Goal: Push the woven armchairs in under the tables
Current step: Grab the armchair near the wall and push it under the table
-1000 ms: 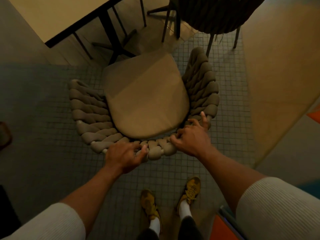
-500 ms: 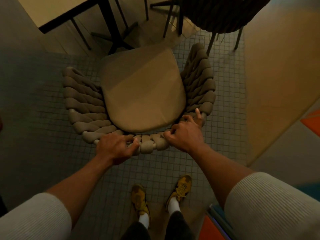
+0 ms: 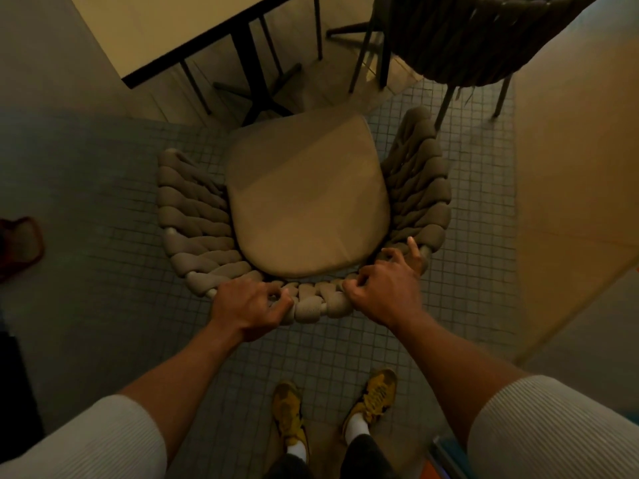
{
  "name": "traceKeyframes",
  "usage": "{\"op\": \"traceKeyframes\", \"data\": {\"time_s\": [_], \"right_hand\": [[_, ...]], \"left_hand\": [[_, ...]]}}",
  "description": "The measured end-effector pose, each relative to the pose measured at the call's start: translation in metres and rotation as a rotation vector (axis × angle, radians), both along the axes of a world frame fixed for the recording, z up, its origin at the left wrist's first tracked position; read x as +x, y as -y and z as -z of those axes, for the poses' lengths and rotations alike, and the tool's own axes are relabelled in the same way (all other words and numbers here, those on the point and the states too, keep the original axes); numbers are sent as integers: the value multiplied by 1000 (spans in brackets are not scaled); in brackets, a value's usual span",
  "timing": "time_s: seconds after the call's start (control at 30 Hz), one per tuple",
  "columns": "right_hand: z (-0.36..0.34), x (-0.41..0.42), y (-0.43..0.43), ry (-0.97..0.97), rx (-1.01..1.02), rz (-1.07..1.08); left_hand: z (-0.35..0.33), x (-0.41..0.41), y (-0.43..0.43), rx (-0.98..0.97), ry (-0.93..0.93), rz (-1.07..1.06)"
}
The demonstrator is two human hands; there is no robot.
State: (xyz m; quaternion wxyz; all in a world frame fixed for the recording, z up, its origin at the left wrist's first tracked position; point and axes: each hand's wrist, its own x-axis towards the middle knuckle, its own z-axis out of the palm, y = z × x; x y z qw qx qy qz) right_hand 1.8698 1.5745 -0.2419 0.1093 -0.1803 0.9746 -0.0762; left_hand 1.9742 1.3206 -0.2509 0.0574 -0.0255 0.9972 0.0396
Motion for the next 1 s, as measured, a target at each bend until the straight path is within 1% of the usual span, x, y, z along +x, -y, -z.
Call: {"op": "traceKeyframes", "data": {"time_s": [0.2, 0.5, 0.6, 0.67, 0.73, 0.83, 1.0], "right_hand": [[-1, 1, -2, -23, -16, -2], [0, 0, 0, -4, -9, -10], [-5, 1, -6, 13, 2, -76], [-6, 3, -18, -42, 12, -187], [-4, 3, -28, -116, -32, -269], [8, 0, -30, -200, -84, -280], [15, -15, -24, -244, -51, -295]], "left_hand": [[-2, -2, -3, -17, -46, -5], [-8, -3, -5, 1, -32, -46], [-8, 0, -9, -31, -77, -87], [-7, 8, -14, -27, -96, -105], [-6, 17, -17, 17, -136, -87], [1, 15, -16, 27, -186, -64], [8, 4, -6, 19, -211, -67]]}}
